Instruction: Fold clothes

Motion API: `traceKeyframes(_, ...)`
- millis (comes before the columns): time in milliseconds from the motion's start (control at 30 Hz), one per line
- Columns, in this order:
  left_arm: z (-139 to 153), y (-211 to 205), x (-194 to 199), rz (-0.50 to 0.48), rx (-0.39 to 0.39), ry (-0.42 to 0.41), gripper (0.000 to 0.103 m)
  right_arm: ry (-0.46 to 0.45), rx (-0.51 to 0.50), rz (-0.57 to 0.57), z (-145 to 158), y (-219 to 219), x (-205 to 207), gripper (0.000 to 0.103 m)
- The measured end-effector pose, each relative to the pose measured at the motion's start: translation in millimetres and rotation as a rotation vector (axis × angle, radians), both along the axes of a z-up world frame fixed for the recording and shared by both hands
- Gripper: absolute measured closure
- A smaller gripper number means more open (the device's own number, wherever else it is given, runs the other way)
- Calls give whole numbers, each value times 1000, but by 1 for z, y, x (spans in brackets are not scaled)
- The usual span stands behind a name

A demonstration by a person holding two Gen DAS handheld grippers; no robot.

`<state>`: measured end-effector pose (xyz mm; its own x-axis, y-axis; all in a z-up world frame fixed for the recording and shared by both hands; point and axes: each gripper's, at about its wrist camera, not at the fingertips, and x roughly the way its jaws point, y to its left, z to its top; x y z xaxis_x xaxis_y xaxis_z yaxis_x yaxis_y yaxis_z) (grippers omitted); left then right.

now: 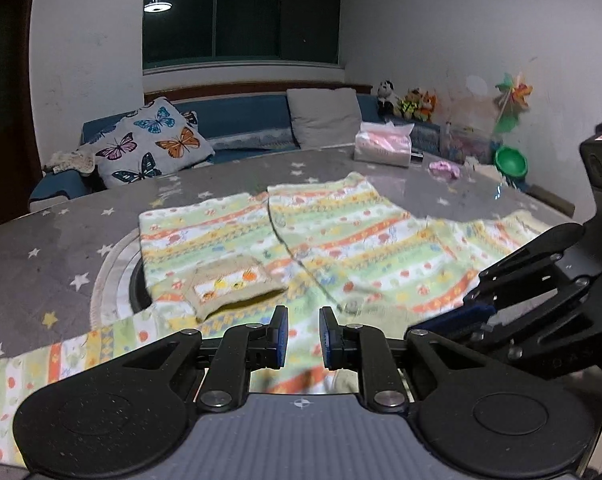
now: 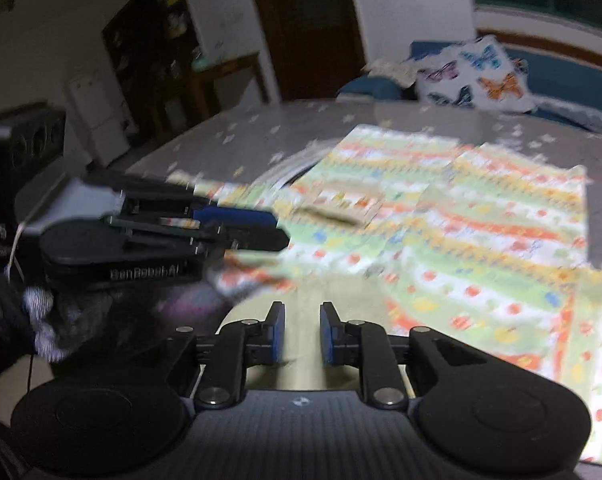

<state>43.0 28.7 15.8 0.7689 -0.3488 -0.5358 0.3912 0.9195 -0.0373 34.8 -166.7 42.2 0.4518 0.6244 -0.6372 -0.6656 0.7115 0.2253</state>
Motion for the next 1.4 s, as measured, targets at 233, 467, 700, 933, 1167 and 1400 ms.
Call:
traceKeyframes(233, -11, -30, 14, -55, 1, 39, 85, 7, -29, -105, -11, -15, 15, 84)
traceKeyframes(467, -30, -36, 13, -76, 52, 79, 85, -19, -17, -164, -5, -49, 1, 70)
traceKeyframes(700, -29, -38, 13, -78, 69, 75, 85, -43, -39, -425, -4, -122, 17, 68)
traceKeyframes(933, -29, -40, 13, -78, 81, 74, 85, -60, -93, -620, -15, -179, 54, 68)
traceKeyframes(1167, -29, -40, 14, -84, 90, 74, 85, -78, -124, -736, -24, -220, 67, 67)
traceKeyframes(1400, -29, -39, 14, -79, 95, 73, 82, -95, -131, -829, -23, -251, 60, 63)
